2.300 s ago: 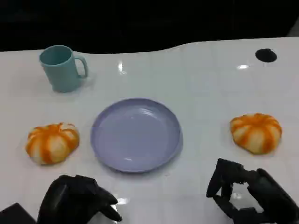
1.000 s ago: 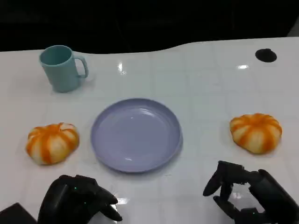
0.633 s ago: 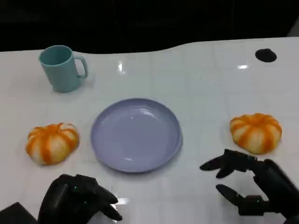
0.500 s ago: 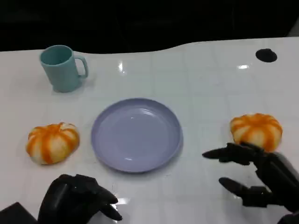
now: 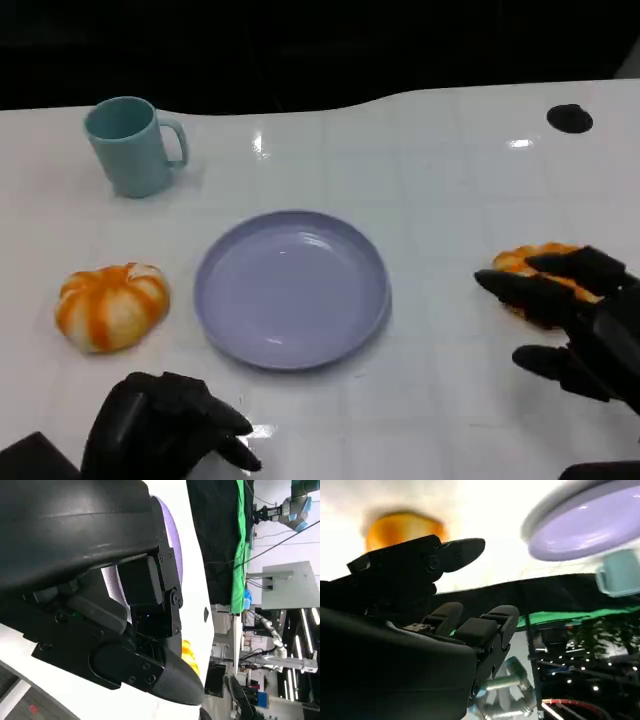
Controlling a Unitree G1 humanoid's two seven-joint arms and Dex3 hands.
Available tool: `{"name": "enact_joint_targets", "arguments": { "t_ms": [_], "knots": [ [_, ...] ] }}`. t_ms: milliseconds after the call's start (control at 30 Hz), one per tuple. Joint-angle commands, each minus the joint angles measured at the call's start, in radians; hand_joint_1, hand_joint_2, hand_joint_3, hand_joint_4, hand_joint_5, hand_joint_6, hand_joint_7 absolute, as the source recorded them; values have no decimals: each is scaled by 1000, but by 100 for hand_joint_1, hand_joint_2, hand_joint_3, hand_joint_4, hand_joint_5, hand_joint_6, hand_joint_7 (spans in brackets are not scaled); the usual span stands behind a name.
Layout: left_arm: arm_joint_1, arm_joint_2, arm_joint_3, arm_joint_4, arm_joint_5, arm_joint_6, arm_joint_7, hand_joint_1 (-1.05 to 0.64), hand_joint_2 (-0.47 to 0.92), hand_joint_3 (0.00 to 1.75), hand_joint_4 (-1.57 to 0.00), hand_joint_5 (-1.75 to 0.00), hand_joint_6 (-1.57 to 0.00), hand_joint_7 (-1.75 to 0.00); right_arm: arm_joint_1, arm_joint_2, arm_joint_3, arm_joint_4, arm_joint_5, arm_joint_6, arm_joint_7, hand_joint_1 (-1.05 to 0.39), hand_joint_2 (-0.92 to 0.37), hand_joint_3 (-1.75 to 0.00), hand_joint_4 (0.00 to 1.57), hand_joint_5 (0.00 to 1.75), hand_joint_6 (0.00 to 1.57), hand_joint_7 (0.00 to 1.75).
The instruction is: Grasp the bread from the table and place it into the plate.
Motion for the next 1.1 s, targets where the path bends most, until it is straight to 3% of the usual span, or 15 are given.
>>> {"name": "enact_joint_targets", "arguments": {
  "t_ms": [33, 467, 733, 1100],
  "knots": [
    [-5, 12, 5, 11, 5, -12, 5, -105, 89, 0, -157, -43, -157, -24, 3, -39, 15, -58, -65, 98, -12, -49, -90, -1, 5, 57, 43, 0],
    [-8, 13, 8, 12, 1, -6, 7, -105, 89, 0, -157, -43, -157, -25, -12, -55, 86, -125, -115, 310, 80, -54, -88, 0, 0, 47, 33, 0],
    [-3, 10, 5, 2, -1, 5, 6, -105, 89, 0, -157, -43, -157, -25, -68, -68, 124, -80, -109, 384, 155, -56, -86, 0, 0, 53, 35, 1],
    [-1, 10, 5, 1, 1, 0, 5, -105, 89, 0, -157, -43, -157, -25, -104, -56, 188, -4, -116, 449, 130, -47, -78, 0, 5, 57, 40, 2]
  ]
}}
